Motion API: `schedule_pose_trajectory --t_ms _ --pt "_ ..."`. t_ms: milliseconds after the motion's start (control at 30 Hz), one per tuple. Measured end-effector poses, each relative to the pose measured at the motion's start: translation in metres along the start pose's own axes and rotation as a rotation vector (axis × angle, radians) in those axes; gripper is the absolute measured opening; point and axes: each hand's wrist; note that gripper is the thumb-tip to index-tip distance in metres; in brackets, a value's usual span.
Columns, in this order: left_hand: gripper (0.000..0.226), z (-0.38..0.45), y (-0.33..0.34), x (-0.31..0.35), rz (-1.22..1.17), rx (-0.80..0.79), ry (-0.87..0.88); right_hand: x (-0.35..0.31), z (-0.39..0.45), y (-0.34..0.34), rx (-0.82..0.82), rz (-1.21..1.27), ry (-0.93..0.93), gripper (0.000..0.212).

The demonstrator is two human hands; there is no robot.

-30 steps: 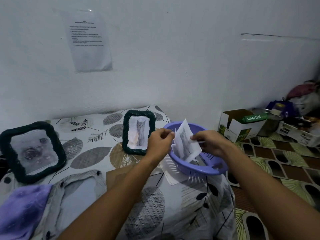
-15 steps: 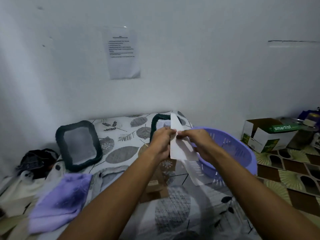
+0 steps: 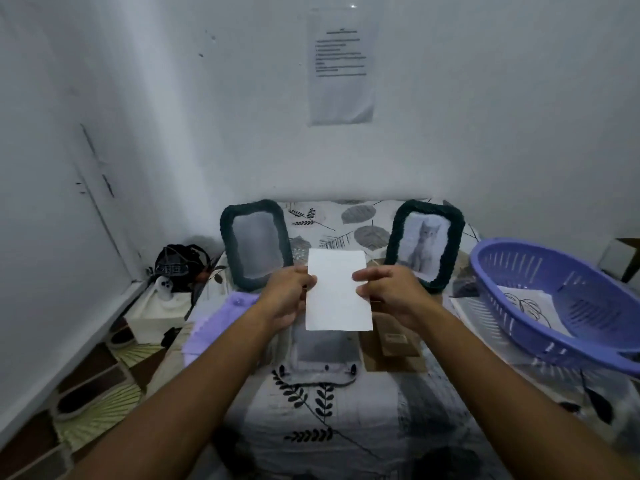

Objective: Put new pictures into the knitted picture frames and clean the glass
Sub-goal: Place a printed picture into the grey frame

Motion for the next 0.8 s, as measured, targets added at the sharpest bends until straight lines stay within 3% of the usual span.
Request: schedule_pose_trajectory --t_ms 167,400,633,800 --pt "0.044 0.013 -0.051 -0.019 0.51 0.192 0.253 0.019 0.004 0.03 -0.022 -0.096 0.036 0.026" --pt "0.068 0.016 -0.082 -0.036 1.258 0.055 0.526 0.038 0.013 0.047 -0.045 -0.206 0.063 0.027" --pt "0.073 0.021 -0.089 -0.05 1.541 -0.155 0.457 0.046 0.013 0.048 -0.075 -0.429 0.003 0.023" --pt "0.069 0.02 -0.093 -0.057 1.609 -0.182 0.483 0.048 0.008 0.045 -0.122 -0.875 -0.136 0.037"
Point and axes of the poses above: each hand's wrist, its own z-axis towards the middle knuckle, its own y-axis out of the palm, x = y × z, and after that the axes turned 8 degrees about -y, right-handed
